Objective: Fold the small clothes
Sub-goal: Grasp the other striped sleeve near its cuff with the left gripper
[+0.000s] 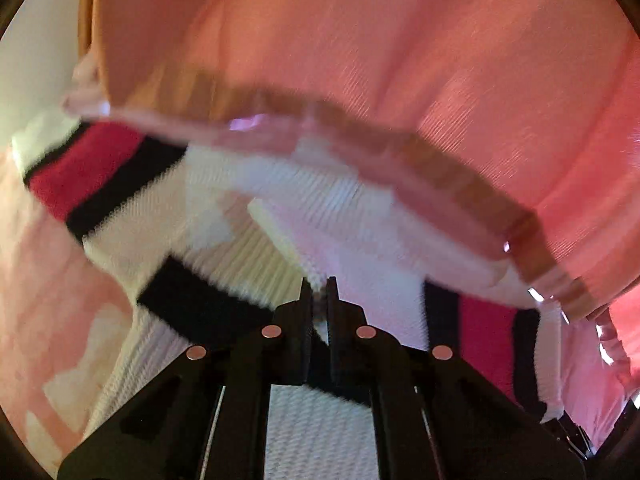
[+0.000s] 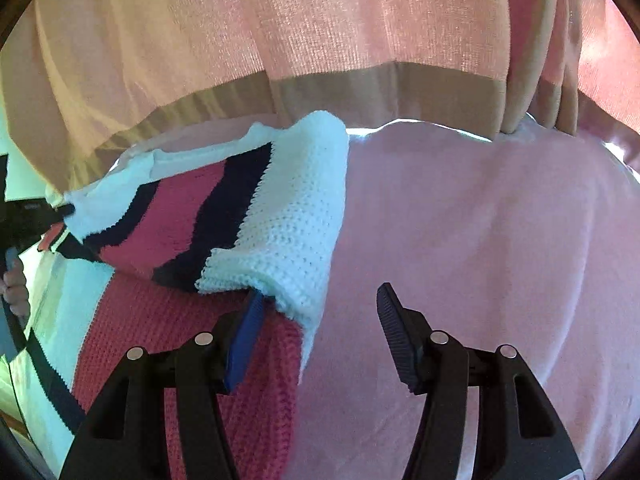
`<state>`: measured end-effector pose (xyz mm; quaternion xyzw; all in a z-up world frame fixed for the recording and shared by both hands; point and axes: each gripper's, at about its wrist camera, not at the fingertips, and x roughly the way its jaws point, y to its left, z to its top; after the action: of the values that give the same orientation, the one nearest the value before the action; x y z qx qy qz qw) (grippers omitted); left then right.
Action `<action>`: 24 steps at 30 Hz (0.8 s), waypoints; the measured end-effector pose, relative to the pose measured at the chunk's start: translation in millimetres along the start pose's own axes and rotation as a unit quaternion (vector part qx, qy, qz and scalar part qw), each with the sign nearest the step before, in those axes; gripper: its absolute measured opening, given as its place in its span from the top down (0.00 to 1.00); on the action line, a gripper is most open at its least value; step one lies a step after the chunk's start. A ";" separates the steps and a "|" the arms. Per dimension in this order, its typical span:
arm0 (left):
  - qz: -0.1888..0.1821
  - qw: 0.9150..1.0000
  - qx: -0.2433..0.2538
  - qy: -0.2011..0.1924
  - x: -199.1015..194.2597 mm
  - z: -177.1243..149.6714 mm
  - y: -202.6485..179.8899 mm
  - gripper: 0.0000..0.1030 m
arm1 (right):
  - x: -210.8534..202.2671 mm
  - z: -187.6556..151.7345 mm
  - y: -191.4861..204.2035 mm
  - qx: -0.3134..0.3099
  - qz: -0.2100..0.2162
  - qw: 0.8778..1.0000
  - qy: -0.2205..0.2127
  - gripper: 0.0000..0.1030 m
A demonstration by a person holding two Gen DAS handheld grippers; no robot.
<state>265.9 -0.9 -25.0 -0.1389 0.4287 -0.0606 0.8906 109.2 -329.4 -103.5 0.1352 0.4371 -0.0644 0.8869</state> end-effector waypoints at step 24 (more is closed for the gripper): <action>0.051 0.998 0.024 0.033 28.2 -11.0 13.6 0.92 | -78.2 5.9 31.6 0.039 -0.005 0.994 -0.099 0.77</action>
<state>274.9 3.5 -56.7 -0.0933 0.4625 -0.0303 0.8812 73.3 -301.3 -32.3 0.1609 0.3452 -0.0989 0.9193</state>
